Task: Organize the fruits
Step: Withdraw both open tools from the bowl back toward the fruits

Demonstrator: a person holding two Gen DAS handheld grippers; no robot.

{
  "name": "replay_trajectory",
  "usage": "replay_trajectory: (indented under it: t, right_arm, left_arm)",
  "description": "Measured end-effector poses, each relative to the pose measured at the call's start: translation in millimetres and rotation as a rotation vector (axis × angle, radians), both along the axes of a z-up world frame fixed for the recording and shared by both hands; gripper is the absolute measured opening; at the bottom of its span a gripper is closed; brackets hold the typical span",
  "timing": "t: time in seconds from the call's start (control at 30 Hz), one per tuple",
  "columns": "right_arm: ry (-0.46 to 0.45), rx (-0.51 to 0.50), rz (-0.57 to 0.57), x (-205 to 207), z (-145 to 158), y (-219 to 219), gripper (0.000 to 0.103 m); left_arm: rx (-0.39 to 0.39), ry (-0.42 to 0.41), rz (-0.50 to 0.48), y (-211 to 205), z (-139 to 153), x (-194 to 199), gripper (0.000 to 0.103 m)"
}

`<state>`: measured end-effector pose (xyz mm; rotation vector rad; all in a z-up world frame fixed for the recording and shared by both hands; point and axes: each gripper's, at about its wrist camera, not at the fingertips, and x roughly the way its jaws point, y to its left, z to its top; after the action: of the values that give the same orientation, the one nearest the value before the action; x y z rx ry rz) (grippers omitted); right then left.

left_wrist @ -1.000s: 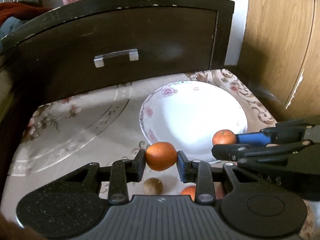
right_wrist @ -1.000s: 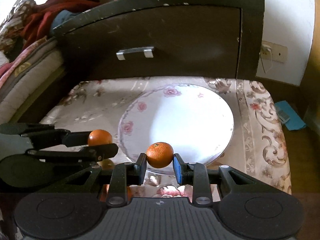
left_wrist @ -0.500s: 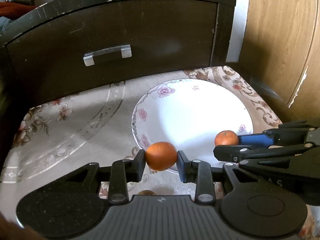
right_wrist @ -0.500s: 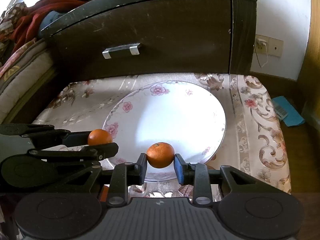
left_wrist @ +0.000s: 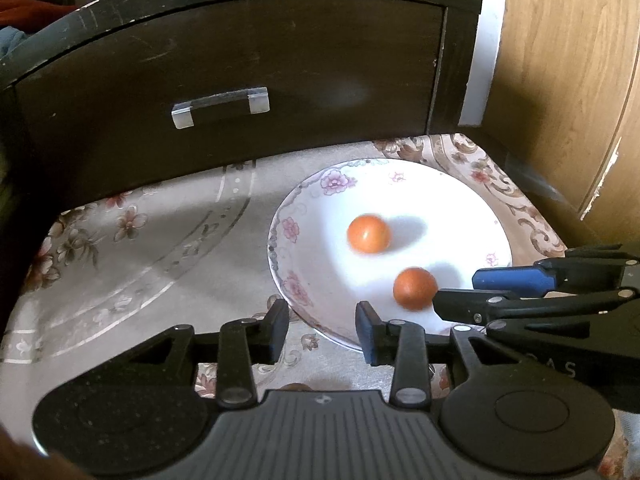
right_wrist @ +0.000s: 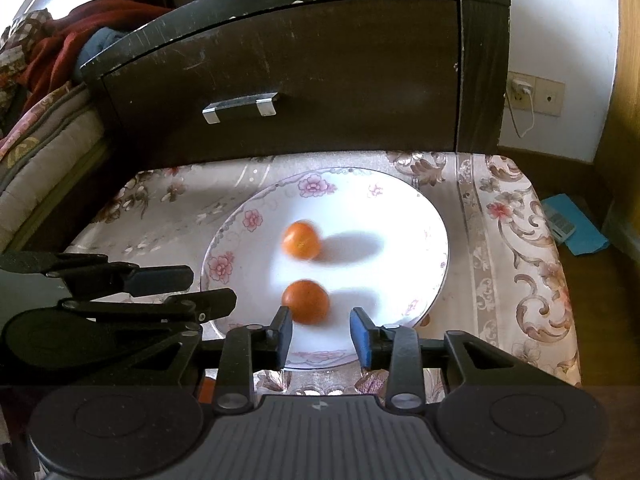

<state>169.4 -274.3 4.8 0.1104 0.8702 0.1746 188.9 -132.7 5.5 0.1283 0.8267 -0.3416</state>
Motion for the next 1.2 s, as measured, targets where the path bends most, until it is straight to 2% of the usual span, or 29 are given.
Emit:
replay_trajectory:
  t: [0.27, 0.43, 0.67, 0.93, 1.2]
  right_arm:
    - [-0.012, 0.012, -0.003, -10.4, 8.9, -3.0, 0.029]
    - [-0.022, 0.014, -0.007, -26.6, 18.4, -0.5, 0.033]
    - [-0.014, 0.007, 0.024, -53.5, 24.6, 21.6, 0.033]
    - [0.025, -0.014, 0.058, -81.9, 21.1, 47.1, 0.033]
    - [0.088, -0.04, 0.099, -107.9, 21.2, 70.0, 0.034]
  left_arm:
    - [0.009, -0.006, -0.003, 4.5, 12.7, -10.2, 0.044]
    - [0.017, -0.014, -0.004, 14.8, 26.2, -28.6, 0.045]
    - [0.024, -0.018, -0.006, 42.1, 38.8, -62.2, 0.045]
    - [-0.014, 0.037, 0.04, 87.2, 34.4, -89.9, 0.045]
    - [-0.04, 0.037, 0.021, 103.7, 40.3, -109.4, 0.046]
